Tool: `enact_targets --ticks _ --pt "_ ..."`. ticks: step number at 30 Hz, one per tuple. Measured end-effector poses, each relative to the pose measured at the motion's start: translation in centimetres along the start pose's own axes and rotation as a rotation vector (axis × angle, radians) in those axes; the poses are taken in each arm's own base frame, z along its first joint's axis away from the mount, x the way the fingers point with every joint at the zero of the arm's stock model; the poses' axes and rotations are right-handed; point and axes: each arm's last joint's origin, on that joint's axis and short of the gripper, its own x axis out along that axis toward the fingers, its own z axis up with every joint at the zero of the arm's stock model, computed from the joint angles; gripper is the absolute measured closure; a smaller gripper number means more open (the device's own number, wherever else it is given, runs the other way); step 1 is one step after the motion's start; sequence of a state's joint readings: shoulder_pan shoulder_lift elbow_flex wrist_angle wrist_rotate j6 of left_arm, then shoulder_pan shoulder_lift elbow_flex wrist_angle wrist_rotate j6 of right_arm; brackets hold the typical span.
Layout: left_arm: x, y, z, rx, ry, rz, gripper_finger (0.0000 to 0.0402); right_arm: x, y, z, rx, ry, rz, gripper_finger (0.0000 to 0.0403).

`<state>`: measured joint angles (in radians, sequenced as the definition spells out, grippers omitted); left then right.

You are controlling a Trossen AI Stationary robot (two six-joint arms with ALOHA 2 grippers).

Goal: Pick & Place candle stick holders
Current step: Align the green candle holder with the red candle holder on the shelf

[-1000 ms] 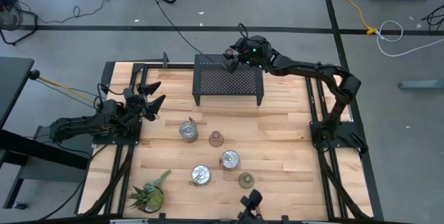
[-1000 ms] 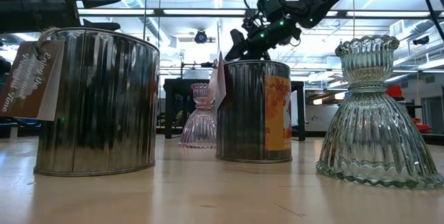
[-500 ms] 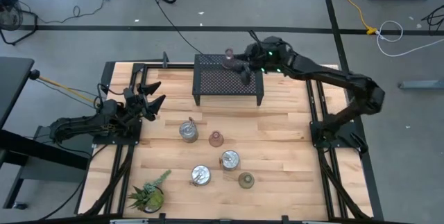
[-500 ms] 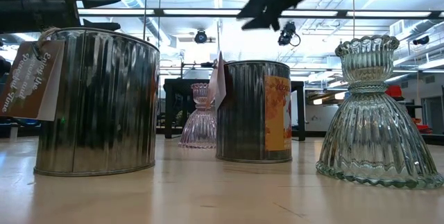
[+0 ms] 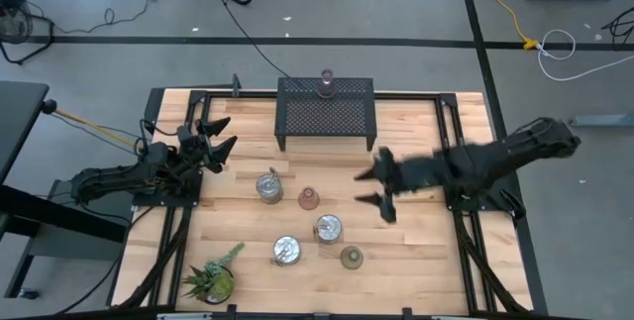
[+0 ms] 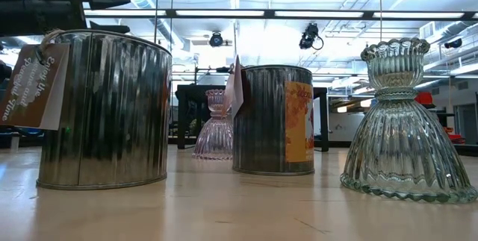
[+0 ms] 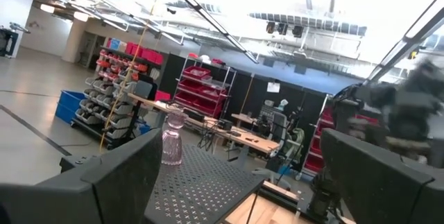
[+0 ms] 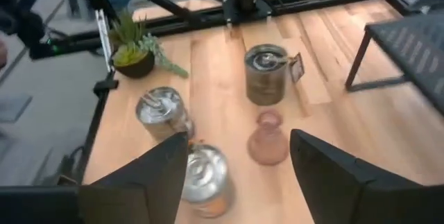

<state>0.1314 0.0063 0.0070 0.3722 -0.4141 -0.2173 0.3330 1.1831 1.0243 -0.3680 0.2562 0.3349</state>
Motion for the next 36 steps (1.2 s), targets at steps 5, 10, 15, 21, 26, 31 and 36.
enact_targets --ticks 5,10,15,21,26,31,36 --pt "0.0 0.0 -0.1 -0.002 0.011 0.002 0.0012 -0.1 4.4 -5.7 0.070 -0.120 0.033 0.0171" --pt "0.0 0.0 -0.1 -0.001 0.013 0.002 0.0012 0.1 6.8 -10.9 0.144 -0.217 0.072 0.0177" --pt "0.0 0.0 -0.1 -0.001 0.013 0.003 0.0012 1.5 8.4 -15.0 0.191 -0.242 0.104 0.0178" --pt "0.0 0.0 -0.1 0.000 0.013 0.002 0.0012 4.0 9.6 -18.0 0.158 -0.199 0.050 0.0178" --pt "0.0 0.0 -0.1 0.001 0.013 0.003 0.0012 5.0 9.7 -19.3 0.194 -0.169 0.033 0.0178" --pt "0.0 0.0 -0.1 0.001 0.013 0.003 0.0012 5.5 9.7 -20.0 0.209 -0.144 0.031 0.0178" --pt "0.0 0.0 -0.1 0.000 0.014 0.002 0.0012 5.8 9.8 -20.3 0.231 -0.140 0.033 0.0178"
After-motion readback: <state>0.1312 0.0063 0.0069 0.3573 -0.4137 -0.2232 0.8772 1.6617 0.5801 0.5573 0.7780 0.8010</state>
